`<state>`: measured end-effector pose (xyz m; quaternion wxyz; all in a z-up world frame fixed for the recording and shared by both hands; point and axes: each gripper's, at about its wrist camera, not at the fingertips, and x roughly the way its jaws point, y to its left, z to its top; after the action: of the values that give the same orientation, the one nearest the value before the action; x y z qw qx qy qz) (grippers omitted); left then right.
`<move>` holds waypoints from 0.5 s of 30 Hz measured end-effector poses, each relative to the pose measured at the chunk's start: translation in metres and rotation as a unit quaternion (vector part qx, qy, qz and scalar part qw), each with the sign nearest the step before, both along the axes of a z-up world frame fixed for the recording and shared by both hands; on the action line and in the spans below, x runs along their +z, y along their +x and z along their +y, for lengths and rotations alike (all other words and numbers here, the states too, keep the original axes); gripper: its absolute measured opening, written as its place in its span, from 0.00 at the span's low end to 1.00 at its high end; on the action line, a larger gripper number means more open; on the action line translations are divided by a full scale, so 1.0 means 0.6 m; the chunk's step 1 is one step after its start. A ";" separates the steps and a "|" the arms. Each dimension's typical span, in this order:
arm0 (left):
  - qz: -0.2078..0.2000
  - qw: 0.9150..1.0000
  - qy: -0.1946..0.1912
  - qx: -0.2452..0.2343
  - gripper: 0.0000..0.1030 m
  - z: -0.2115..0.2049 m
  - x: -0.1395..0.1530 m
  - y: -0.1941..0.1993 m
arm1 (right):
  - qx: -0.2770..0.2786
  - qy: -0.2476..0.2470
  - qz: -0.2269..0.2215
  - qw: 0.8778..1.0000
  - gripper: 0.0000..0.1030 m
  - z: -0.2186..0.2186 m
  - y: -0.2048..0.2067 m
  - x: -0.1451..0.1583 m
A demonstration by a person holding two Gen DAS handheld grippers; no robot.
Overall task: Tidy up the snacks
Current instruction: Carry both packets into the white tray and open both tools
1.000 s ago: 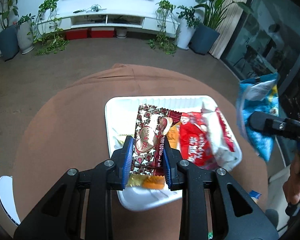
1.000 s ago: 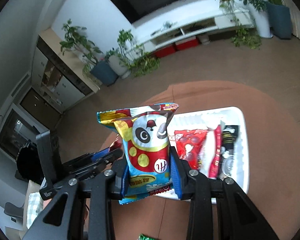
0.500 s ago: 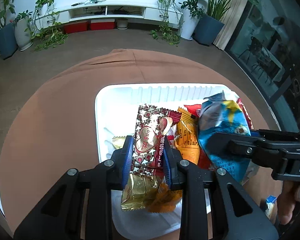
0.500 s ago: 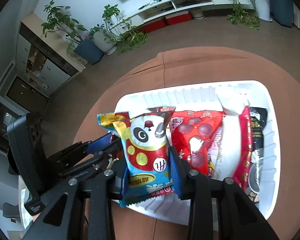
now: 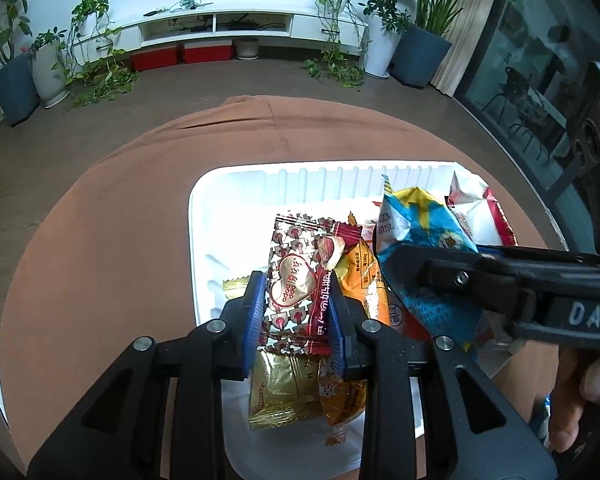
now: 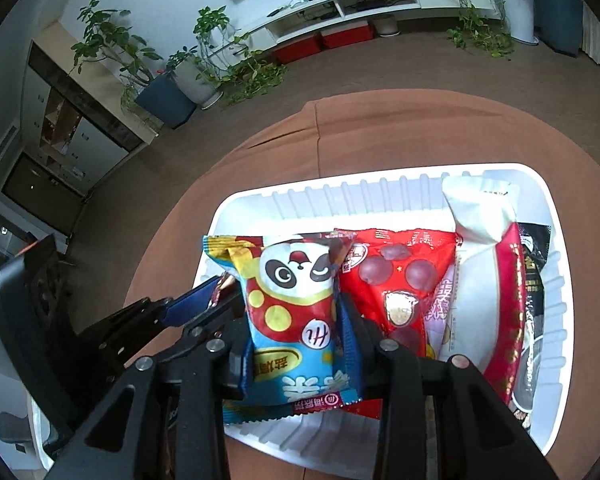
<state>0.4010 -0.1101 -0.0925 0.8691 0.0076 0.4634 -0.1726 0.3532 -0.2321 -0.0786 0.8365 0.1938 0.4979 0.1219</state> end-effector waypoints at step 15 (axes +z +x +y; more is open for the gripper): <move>-0.005 1.000 0.004 0.013 0.45 0.012 0.009 -0.008 | -0.013 0.006 -0.006 1.000 0.57 -0.003 0.003 -0.004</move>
<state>0.3960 -0.1029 -0.0873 0.8737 0.0063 0.4596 -0.1592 0.3552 -0.2339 -0.0807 0.8395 0.2046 0.4899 0.1154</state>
